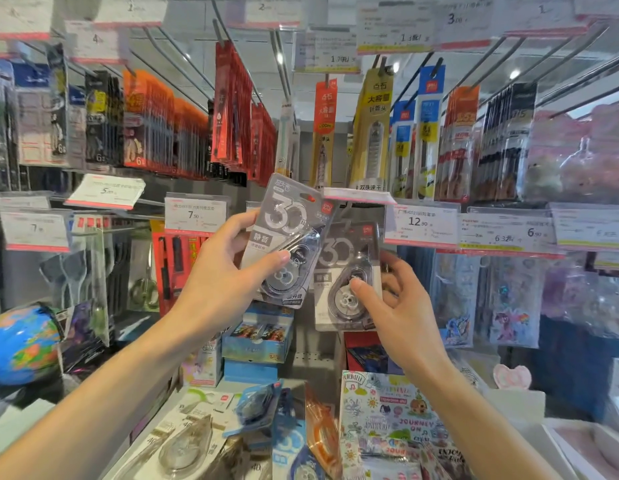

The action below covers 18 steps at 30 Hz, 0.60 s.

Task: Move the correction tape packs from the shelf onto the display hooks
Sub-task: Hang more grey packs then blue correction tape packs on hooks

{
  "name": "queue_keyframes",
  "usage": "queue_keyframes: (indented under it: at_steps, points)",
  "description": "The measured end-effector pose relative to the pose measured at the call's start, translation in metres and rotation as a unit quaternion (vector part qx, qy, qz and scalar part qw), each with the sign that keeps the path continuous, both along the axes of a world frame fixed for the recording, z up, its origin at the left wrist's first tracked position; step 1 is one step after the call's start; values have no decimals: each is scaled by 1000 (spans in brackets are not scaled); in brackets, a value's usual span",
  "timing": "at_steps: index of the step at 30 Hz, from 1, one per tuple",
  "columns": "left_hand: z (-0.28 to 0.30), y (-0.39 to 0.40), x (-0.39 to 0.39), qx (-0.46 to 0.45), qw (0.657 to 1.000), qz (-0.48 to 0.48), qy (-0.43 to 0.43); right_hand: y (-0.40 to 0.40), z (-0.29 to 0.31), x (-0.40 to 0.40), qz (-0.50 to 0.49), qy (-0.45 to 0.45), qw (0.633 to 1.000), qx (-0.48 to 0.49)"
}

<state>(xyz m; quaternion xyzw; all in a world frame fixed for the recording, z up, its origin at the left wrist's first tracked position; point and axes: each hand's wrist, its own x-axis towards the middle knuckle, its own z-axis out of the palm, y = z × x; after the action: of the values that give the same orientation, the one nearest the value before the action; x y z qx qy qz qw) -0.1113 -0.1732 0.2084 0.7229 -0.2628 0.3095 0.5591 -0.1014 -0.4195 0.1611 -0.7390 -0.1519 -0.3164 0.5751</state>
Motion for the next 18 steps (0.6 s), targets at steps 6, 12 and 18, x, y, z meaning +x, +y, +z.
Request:
queue_keyframes:
  at_steps: [6,12,18]
  points:
    - [-10,14,9,7,999,34,5,5,1,23,-68,7,996,-53]
    - [-13,15,23,-7,999,49,22,11,5,67,-117,42,990,-69]
    - [-19,18,30,-11,998,49,37,16,9,109,-158,82,976,-125]
